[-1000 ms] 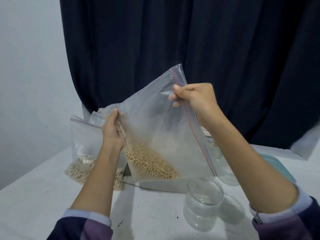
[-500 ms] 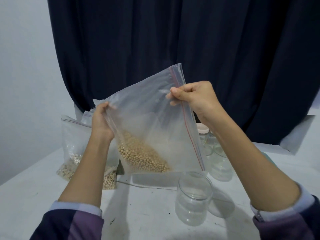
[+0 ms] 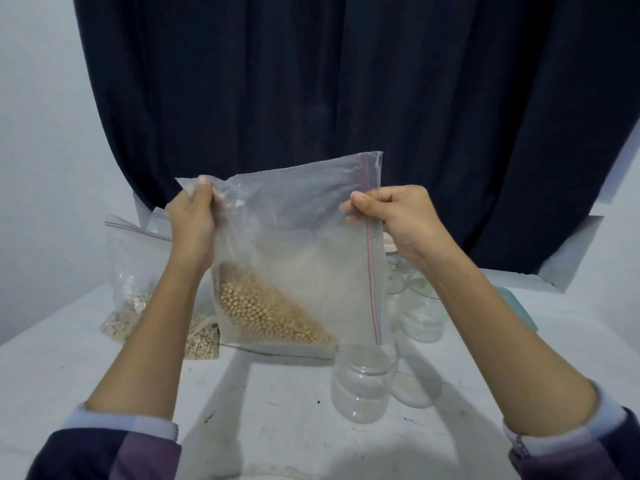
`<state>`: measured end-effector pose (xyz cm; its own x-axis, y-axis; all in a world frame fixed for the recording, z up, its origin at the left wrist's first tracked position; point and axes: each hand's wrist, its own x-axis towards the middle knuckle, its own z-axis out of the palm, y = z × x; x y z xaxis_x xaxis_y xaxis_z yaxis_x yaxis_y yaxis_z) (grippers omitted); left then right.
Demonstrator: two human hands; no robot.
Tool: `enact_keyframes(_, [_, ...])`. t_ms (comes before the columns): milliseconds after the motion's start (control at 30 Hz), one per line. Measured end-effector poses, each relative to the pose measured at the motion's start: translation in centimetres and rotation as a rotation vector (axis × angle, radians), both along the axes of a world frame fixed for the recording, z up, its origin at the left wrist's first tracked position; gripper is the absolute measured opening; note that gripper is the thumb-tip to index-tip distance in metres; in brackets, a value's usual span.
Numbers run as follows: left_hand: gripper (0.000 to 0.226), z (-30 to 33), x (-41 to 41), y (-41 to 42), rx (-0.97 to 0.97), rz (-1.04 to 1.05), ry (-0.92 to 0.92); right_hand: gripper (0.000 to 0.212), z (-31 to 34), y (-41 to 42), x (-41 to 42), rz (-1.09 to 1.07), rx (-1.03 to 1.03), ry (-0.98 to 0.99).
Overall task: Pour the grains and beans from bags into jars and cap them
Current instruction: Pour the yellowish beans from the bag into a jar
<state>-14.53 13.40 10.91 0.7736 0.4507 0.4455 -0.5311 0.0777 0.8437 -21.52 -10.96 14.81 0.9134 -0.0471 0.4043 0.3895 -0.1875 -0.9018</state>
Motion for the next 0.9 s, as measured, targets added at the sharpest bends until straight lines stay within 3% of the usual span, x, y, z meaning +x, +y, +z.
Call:
enact_keyframes(200, [0.040,0.8,-0.4,-1.1,0.096,0.029,-0.051,0.014,-0.9,-0.8,-0.2,-0.046,0.105,0.053])
enact_keyframes(500, [0.043,1.9,-0.2,-3.3,0.048,0.059,0.005,0.017,-1.5,-1.5,-0.5,-0.098,0.104,0.050])
enact_keyframes(900, [0.054,3.2,-0.3,-4.7,0.010,0.057,-0.071,0.016,-2.1,-2.0,-0.9,-0.170,0.101,0.041])
